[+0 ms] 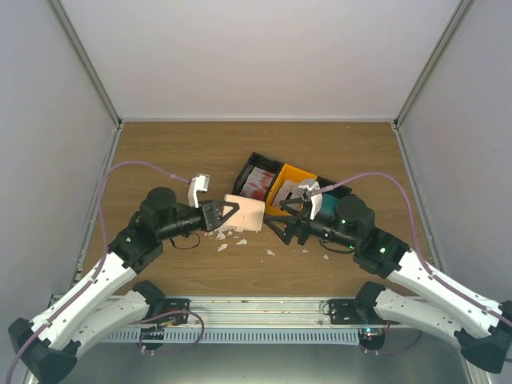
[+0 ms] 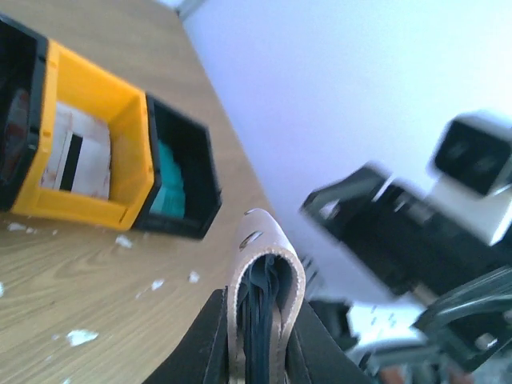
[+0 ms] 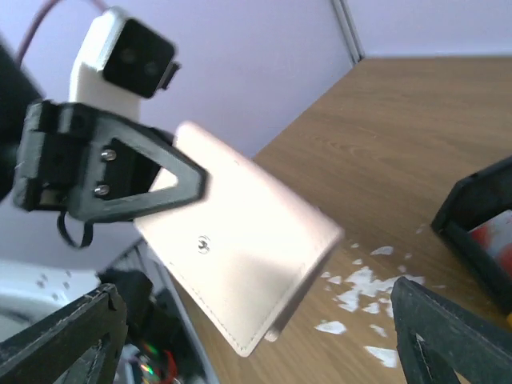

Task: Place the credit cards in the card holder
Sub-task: Adjust the card holder.

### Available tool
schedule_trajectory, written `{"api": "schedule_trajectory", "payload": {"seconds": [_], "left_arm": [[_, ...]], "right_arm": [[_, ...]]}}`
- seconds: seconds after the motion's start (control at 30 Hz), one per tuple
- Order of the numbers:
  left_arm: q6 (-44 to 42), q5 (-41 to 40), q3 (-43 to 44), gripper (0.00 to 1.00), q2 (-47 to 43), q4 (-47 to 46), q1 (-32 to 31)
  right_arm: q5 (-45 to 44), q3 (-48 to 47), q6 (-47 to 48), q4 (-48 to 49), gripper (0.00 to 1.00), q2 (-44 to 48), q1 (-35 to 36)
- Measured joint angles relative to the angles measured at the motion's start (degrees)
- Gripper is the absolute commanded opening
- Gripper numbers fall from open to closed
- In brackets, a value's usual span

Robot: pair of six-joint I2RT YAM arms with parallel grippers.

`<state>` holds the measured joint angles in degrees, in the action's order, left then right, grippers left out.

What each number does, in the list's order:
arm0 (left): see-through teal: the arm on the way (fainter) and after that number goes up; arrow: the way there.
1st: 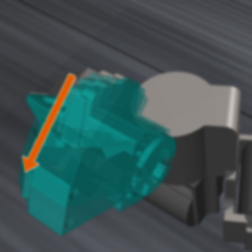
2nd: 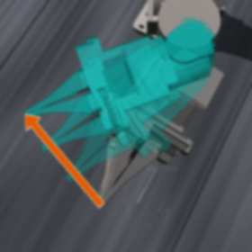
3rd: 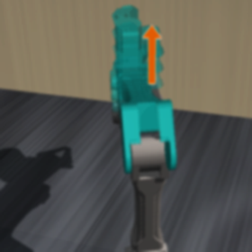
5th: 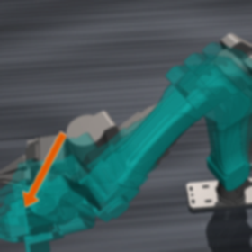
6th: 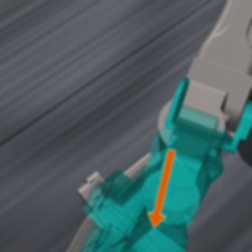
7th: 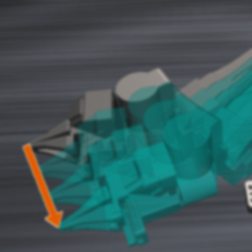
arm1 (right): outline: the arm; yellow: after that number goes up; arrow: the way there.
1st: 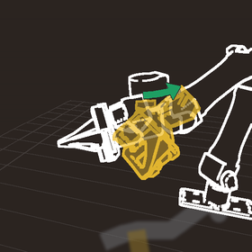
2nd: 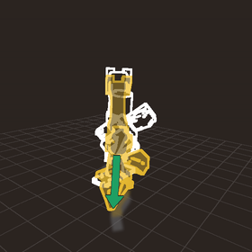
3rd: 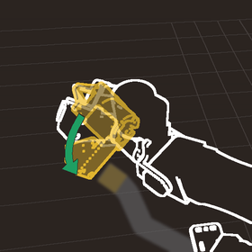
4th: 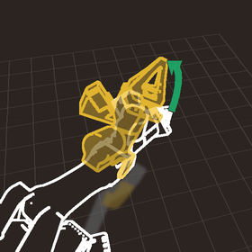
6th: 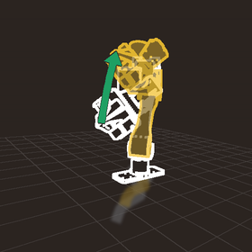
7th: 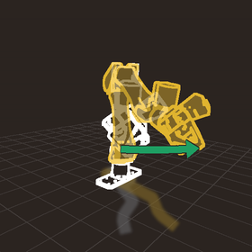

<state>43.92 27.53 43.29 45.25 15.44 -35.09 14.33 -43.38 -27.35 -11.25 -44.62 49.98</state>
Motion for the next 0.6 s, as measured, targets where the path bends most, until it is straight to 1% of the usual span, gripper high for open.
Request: {"api": "schedule_trajectory", "payload": {"seconds": [0.1,0.23,0.3,0.37,0.4,0.47,0.53,0.6], "left_arm": [[10.0,-4.7,-1.3,0.0,-2.4,-5.0,0.0],[19.8,-8.9,-1.4,0.0,-2.8,-9.3,0.0],[22.8,-10.3,-1.4,0.0,-2.9,-10.6,0.0],[25.7,-11.6,-1.4,0.0,-3.2,-11.9,0.0],[26.8,-12.3,-1.4,0.0,-3.5,-12.4,0.0],[28.3,-13.2,-1.4,0.0,-3.9,-13.3,0.0],[29.3,-13.6,-1.4,0.0,-4.0,-14.2,0.0],[30.3,-13.6,-1.4,0.03,-4.0,-14.9,0.0]], "right_arm": [[-0.5,2.0,-9.5,7.0,0.92,-3.1,-0.1],[2.7,1.6,-19.3,16.9,0.91,-11.3,0.1],[3.3,1.1,-23.2,20.7,0.88,-14.3,0.2],[3.7,1.1,-27.5,24.7,0.82,-16.2,0.2],[3.8,1.1,-29.4,26.7,0.77,-16.9,0.3],[3.8,1.2,-33.2,30.9,0.62,-18.1,0.3],[3.8,1.3,-36.8,35.2,0.45,-18.9,0.4],[3.7,1.4,-39.2,38.3,0.28,-19.4,0.5]]}}
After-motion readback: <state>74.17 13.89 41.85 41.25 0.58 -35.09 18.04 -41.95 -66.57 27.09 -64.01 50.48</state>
